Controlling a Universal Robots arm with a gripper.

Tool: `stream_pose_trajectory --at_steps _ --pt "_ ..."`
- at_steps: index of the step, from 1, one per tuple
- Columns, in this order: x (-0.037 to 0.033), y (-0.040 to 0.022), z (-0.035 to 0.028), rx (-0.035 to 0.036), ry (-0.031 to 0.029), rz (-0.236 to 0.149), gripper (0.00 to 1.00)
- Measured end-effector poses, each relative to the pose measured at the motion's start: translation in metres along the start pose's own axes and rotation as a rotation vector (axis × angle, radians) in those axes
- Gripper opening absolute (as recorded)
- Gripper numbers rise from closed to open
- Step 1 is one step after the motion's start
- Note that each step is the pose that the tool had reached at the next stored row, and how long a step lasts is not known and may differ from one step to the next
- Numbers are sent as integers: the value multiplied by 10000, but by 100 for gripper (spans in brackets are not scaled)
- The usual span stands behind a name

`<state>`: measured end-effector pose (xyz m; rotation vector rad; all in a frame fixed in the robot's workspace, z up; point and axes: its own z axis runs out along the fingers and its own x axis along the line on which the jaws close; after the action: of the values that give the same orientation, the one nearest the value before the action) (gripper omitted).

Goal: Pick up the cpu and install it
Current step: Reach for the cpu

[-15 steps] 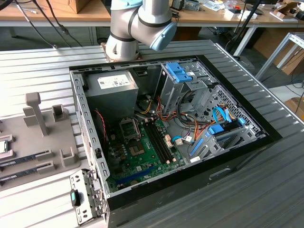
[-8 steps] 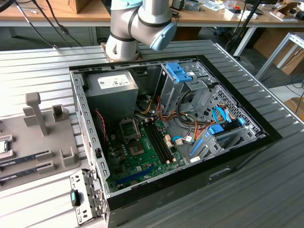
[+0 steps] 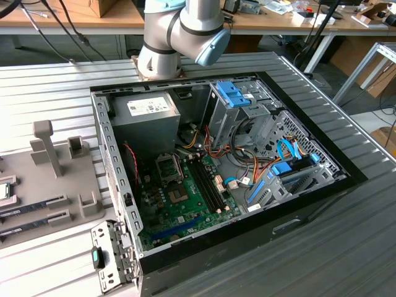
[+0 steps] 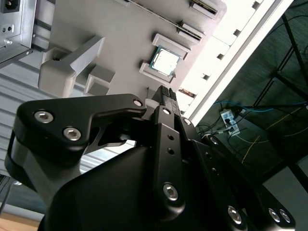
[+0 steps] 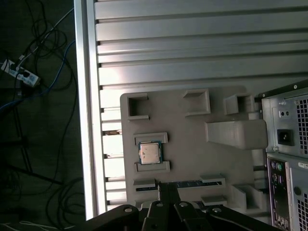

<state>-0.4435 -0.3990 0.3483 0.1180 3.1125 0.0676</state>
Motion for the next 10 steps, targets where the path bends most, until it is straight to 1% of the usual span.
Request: stream_pose_trajectory --at_steps 10 --pt "1 -1 20 0 0 0 11"
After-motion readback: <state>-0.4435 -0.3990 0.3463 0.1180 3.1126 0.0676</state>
